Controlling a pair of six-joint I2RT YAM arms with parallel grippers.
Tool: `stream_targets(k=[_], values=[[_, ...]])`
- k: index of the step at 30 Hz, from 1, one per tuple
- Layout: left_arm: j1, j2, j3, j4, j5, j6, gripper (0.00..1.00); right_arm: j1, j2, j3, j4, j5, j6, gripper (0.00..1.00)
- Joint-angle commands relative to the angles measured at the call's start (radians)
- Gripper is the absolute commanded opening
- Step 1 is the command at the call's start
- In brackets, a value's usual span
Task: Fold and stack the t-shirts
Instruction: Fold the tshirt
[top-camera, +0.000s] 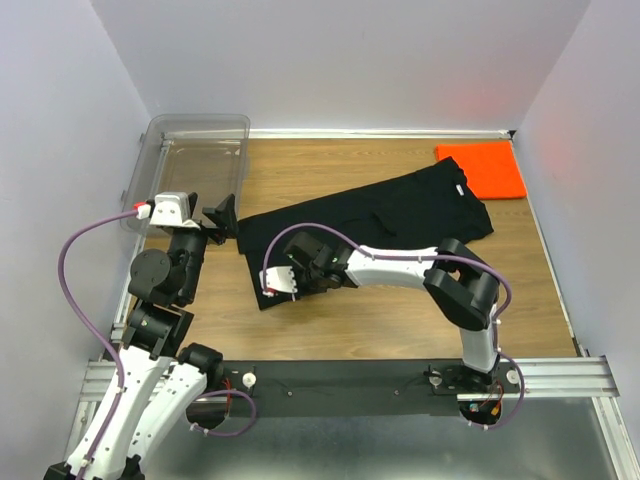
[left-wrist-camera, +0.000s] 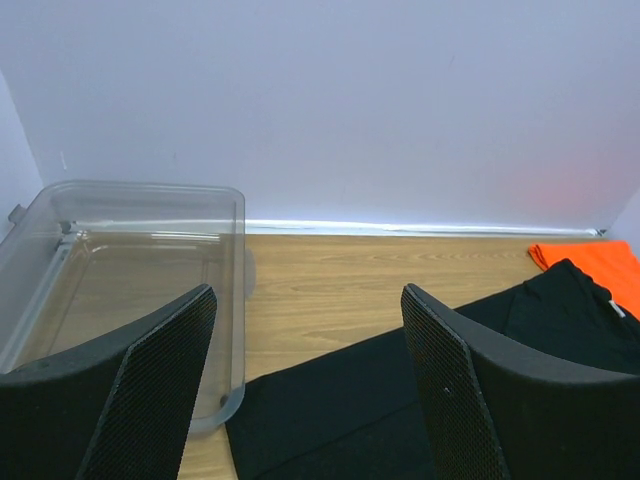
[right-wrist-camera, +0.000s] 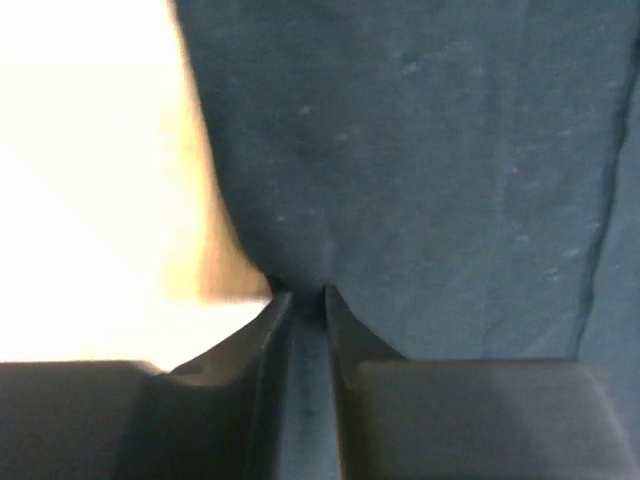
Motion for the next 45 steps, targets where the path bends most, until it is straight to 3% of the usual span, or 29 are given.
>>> stream_targets(k=[1,3,11,18,19,20,21,24,28,30,32,34,35,37,38,39,44,45], values=[[0.004,0.002,-0.002,0.02,-0.007,0.01,0.83,0.036,-0.02,-0.078,-0.023,-0.061,-0.01,0.14],[0.004,0.004,-0.004,0.02,-0.002,0.009,0.83,0.041,-0.036,-0.09,-0.039,-0.091,-0.014,0.01],[0.004,0.053,-0.007,0.04,0.093,0.009,0.83,0.117,-0.124,-0.139,-0.153,-0.231,-0.048,0.01],[0.009,0.224,0.021,0.089,0.301,-0.01,0.83,0.199,-0.227,-0.19,-0.225,-0.352,-0.068,0.01],[0.008,0.282,0.036,0.095,0.361,-0.017,0.83,0.202,-0.234,-0.193,-0.231,-0.346,-0.06,0.03],[0.011,0.313,0.047,0.112,0.39,-0.028,0.83,0.2,-0.25,-0.189,-0.231,-0.328,-0.05,0.23],[0.009,0.348,0.061,0.12,0.418,-0.054,0.83,0.2,-0.257,-0.184,-0.233,-0.267,-0.03,0.34],[0.009,0.514,0.145,0.128,0.521,-0.082,0.83,0.164,-0.35,-0.188,-0.233,-0.2,0.001,0.56],[0.008,0.767,0.298,0.111,0.633,-0.139,0.83,-0.037,-0.521,-0.204,-0.271,-0.211,0.026,0.63],[0.001,0.972,0.401,0.094,0.689,-0.16,0.82,-0.195,-0.628,-0.239,-0.325,-0.197,0.0,0.67],[-0.012,1.078,0.514,0.059,0.71,-0.165,0.81,-0.355,-0.694,-0.279,-0.325,-0.173,0.021,0.71],[-0.041,1.187,0.606,0.019,0.728,-0.142,0.81,-0.465,-0.739,-0.322,-0.305,-0.145,0.106,0.71],[-0.073,1.299,0.696,0.002,0.733,-0.127,0.8,-0.59,-0.77,-0.336,-0.287,-0.146,0.154,0.7],[-0.098,1.463,0.786,-0.041,0.771,-0.12,0.79,-0.727,-0.797,-0.394,-0.171,-0.147,0.314,0.7],[-0.126,1.516,0.881,-0.059,0.771,-0.12,0.79,-0.865,-0.819,-0.411,-0.132,-0.153,0.356,0.7],[-0.138,1.563,0.932,-0.084,0.773,-0.101,0.79,-0.925,-0.82,-0.422,-0.112,-0.174,0.383,0.7],[-0.196,1.922,1.318,-0.222,0.776,-0.082,0.79,-1.099,-0.822,-0.411,-0.107,-0.246,0.466,0.7],[-0.201,1.923,1.373,-0.243,0.776,-0.082,0.79,-1.105,-0.817,-0.414,-0.107,-0.246,0.466,0.7]])
